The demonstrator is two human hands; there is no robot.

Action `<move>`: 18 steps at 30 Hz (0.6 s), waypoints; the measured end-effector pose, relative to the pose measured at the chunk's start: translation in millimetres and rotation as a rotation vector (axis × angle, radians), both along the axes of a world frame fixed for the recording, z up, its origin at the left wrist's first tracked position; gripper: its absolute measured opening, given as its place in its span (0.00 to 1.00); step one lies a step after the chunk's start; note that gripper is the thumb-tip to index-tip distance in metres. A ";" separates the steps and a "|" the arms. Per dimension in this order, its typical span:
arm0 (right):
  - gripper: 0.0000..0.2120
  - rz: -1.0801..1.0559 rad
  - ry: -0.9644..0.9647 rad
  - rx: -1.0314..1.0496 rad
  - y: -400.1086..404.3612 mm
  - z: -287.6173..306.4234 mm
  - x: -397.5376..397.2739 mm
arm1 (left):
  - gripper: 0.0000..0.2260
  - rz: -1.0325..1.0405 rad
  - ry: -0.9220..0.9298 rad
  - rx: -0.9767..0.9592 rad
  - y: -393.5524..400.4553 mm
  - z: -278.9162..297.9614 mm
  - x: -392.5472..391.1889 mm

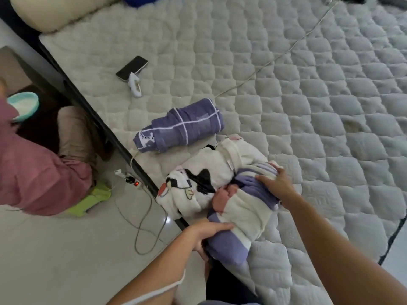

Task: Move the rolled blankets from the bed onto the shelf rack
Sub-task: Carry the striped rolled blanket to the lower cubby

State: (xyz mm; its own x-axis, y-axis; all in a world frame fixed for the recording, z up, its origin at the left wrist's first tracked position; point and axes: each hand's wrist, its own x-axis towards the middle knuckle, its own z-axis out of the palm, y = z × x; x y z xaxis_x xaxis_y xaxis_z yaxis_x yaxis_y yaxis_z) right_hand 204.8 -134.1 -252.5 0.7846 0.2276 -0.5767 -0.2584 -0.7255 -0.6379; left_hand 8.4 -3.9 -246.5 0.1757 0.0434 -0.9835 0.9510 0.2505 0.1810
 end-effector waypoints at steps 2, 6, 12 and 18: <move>0.32 -0.055 0.015 0.025 -3.3 2.4 -4.8 | 0.36 0.102 -0.032 0.005 -4.5 -4.6 -4.4; 0.20 -0.026 -0.016 0.042 -11.5 10.5 -23.5 | 0.34 0.201 -0.071 0.021 -9.4 -2.4 -27.3; 0.22 0.007 -0.023 0.173 3.1 49.3 -100.7 | 0.30 0.346 -0.169 0.086 -0.9 23.4 -118.9; 0.16 0.186 -0.170 0.432 50.0 124.0 -207.6 | 0.27 0.627 -0.425 0.217 21.4 68.7 -245.0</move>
State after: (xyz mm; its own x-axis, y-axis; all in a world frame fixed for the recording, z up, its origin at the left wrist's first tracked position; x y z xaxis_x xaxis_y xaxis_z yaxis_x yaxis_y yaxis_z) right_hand -2.8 -84.2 -128.4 0.7830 0.5622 -0.2660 -0.0160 -0.4093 -0.9122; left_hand -236.6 17.5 -177.8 0.4137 0.4421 -0.7958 0.4828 0.6346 0.6035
